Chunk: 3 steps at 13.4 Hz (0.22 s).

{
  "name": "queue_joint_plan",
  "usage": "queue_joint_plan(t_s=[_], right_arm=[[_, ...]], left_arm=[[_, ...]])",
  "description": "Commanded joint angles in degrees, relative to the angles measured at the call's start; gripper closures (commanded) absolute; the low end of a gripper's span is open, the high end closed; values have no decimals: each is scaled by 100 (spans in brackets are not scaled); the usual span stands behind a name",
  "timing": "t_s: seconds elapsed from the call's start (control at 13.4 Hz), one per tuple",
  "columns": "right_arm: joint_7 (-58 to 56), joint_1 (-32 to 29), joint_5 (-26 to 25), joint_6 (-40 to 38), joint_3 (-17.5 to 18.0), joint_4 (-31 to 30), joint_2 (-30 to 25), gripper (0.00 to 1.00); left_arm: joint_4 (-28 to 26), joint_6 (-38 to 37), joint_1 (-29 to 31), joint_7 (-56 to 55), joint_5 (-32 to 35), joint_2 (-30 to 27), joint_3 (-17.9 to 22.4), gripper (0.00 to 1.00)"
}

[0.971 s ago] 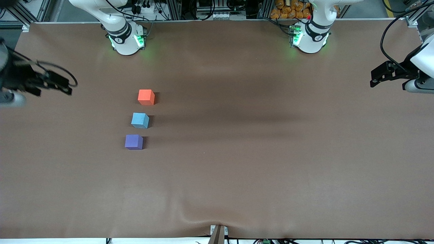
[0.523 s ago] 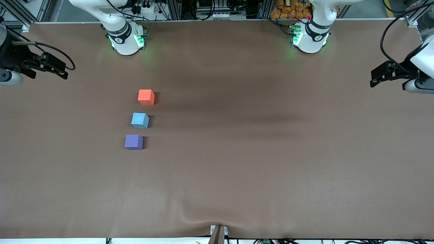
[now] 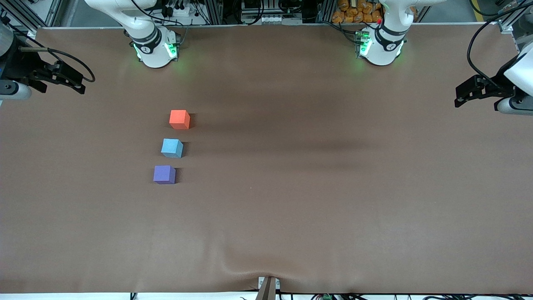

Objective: Place blue block between orange and purple blocks

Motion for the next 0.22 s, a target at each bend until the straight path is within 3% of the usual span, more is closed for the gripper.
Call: queue_joint_plan(t_s=[0.0, 0.15], right_arm=[[16, -132, 28, 99, 90, -180, -179, 0], [16, -141, 98, 108, 81, -180, -170, 0]], left_arm=[[60, 1, 63, 86, -26, 30, -30, 0], [60, 1, 63, 95, -26, 30, -30, 0]])
